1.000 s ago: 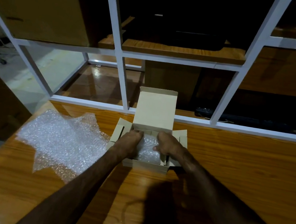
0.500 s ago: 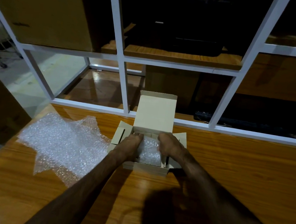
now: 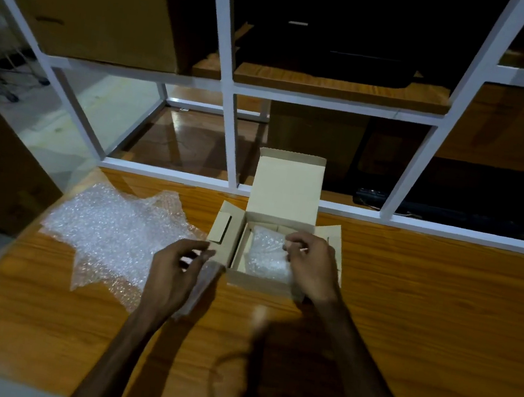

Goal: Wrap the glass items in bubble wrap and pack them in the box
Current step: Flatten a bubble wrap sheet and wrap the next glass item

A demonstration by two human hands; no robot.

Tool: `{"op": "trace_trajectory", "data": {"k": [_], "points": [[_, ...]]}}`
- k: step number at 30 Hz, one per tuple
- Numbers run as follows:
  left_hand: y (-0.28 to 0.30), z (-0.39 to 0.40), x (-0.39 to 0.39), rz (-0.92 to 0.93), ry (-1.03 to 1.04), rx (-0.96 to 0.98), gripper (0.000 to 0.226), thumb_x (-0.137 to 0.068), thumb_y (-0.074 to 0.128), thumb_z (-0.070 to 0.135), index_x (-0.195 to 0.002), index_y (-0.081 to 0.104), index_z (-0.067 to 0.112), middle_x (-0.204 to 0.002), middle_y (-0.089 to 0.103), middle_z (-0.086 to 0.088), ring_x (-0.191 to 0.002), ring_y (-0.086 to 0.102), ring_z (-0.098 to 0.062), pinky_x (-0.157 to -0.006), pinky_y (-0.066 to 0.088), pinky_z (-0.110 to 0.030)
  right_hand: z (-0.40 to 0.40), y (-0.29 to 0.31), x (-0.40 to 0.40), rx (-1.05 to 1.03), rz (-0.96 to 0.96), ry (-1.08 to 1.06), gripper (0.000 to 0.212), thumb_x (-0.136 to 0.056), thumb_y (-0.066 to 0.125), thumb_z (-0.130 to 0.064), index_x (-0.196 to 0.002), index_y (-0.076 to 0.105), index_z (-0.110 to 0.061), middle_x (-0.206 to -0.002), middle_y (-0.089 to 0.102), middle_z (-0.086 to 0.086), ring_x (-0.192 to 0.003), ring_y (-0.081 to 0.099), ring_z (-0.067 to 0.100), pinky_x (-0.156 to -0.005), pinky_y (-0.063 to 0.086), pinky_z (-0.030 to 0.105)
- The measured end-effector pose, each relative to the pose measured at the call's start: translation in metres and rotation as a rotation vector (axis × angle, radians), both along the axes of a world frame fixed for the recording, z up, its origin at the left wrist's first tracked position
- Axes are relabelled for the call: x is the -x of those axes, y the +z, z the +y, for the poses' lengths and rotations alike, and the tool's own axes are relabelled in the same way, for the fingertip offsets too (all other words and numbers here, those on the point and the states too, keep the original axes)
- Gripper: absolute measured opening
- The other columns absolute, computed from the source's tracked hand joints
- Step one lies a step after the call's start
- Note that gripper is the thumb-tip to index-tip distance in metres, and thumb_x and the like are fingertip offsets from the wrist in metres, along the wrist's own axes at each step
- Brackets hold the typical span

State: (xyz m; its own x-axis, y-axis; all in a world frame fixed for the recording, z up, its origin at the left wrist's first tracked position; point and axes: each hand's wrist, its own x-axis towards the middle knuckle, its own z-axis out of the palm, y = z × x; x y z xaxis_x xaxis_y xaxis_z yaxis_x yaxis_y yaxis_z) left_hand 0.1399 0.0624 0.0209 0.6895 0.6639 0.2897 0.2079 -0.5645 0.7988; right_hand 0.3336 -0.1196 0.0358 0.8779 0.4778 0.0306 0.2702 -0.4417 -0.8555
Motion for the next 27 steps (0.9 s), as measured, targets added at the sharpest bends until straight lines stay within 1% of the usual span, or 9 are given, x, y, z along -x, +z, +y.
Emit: {"op": "trace_trajectory", "data": {"k": [5,10,14,16,18,20,22,25,27], "points": [[-0.045,0.029,0.070,0.170,0.136,-0.117,0.020,-0.094,0.068,0.018,-0.113,0.076,0.018,-0.114,0.074,0.001,-0.100,0.068,-0.021,-0.080,0.059,-0.044,0.040,-0.005,0.054,-0.071,0.054,0.172,0.019,-0.101,0.061,-0.021,-0.108,0.078,-0.023,-0.105,0.076,-0.012,-0.093,0.068,0.003,-0.085,0.061,0.036],[-0.060,0.036,0.098,0.394,0.113,-0.134,0.042,-0.086,0.067,0.026,-0.127,0.073,0.019,-0.135,0.064,-0.006,-0.121,0.050,-0.026,-0.092,0.048,-0.044,0.073,-0.020,0.101,-0.060,0.087,0.324,0.016,-0.100,0.063,-0.019,-0.101,0.079,-0.021,-0.100,0.077,-0.012,-0.091,0.070,0.002,-0.085,0.061,0.035],[-0.057,0.038,0.093,0.706,-0.059,-0.169,0.097,-0.064,0.077,0.053,-0.154,0.048,0.031,-0.161,0.037,-0.006,-0.148,0.030,-0.033,-0.115,0.040,-0.059,0.084,-0.038,0.124,0.044,0.088,0.356,0.019,-0.098,0.062,-0.016,-0.094,0.079,-0.023,-0.091,0.075,-0.013,-0.083,0.069,0.004,-0.081,0.060,0.041],[-0.062,0.037,0.093,0.800,-0.085,-0.160,0.102,-0.066,0.077,0.059,-0.157,0.041,0.032,-0.164,0.030,-0.005,-0.153,0.025,-0.033,-0.118,0.034,-0.065,0.085,-0.047,0.130,0.092,0.125,0.352,0.019,-0.098,0.061,-0.014,-0.094,0.078,-0.022,-0.089,0.074,-0.012,-0.081,0.070,0.008,-0.082,0.061,0.046],[-0.068,0.037,0.095,0.689,-0.085,-0.176,0.065,-0.083,0.069,0.048,-0.143,0.059,0.026,-0.157,0.043,-0.008,-0.144,0.042,-0.033,-0.111,0.045,-0.060,0.086,-0.053,0.134,0.140,0.166,0.333,0.014,-0.099,0.065,-0.018,-0.095,0.076,-0.027,-0.090,0.075,-0.011,-0.081,0.071,0.009,-0.083,0.062,0.045],[-0.067,0.038,0.096,0.453,-0.114,-0.158,0.022,-0.092,0.055,0.031,-0.099,0.074,0.020,-0.118,0.068,-0.008,-0.106,0.065,-0.021,-0.085,0.057,-0.045,0.087,-0.062,0.138,0.172,0.187,0.303,0.011,-0.099,0.067,-0.020,-0.100,0.075,-0.026,-0.091,0.076,-0.008,-0.081,0.072,0.009,-0.082,0.063,0.044],[-0.059,0.038,0.096,0.266,-0.139,-0.135,0.023,-0.091,0.050,0.017,-0.069,0.058,0.021,-0.079,0.061,0.004,-0.074,0.057,-0.011,-0.066,0.046,-0.035,0.090,-0.069,0.142,0.173,0.190,0.262,0.013,-0.099,0.067,-0.021,-0.110,0.075,-0.024,-0.096,0.077,-0.005,-0.083,0.073,0.012,-0.081,0.063,0.046],[-0.048,0.036,0.100,0.114,-0.054,-0.156,0.018,-0.092,0.057,0.011,-0.095,0.075,0.013,-0.096,0.073,-0.001,-0.090,0.065,-0.016,-0.078,0.052,-0.035,0.098,-0.072,0.149,0.139,0.298,0.219,0.038,-0.099,0.068,-0.034,-0.135,0.061,-0.028,-0.115,0.075,0.002,-0.092,0.075,0.023,-0.081,0.064,0.047],[-0.048,0.036,0.103,0.056,0.015,-0.174,0.021,-0.090,0.061,0.008,-0.104,0.077,0.011,-0.103,0.075,-0.002,-0.098,0.064,-0.019,-0.083,0.052,-0.036,0.107,-0.067,0.157,0.029,0.534,0.184,0.063,-0.096,0.070,-0.049,-0.151,0.042,-0.036,-0.123,0.071,0.008,-0.084,0.077,0.027,-0.063,0.061,0.041]]}}
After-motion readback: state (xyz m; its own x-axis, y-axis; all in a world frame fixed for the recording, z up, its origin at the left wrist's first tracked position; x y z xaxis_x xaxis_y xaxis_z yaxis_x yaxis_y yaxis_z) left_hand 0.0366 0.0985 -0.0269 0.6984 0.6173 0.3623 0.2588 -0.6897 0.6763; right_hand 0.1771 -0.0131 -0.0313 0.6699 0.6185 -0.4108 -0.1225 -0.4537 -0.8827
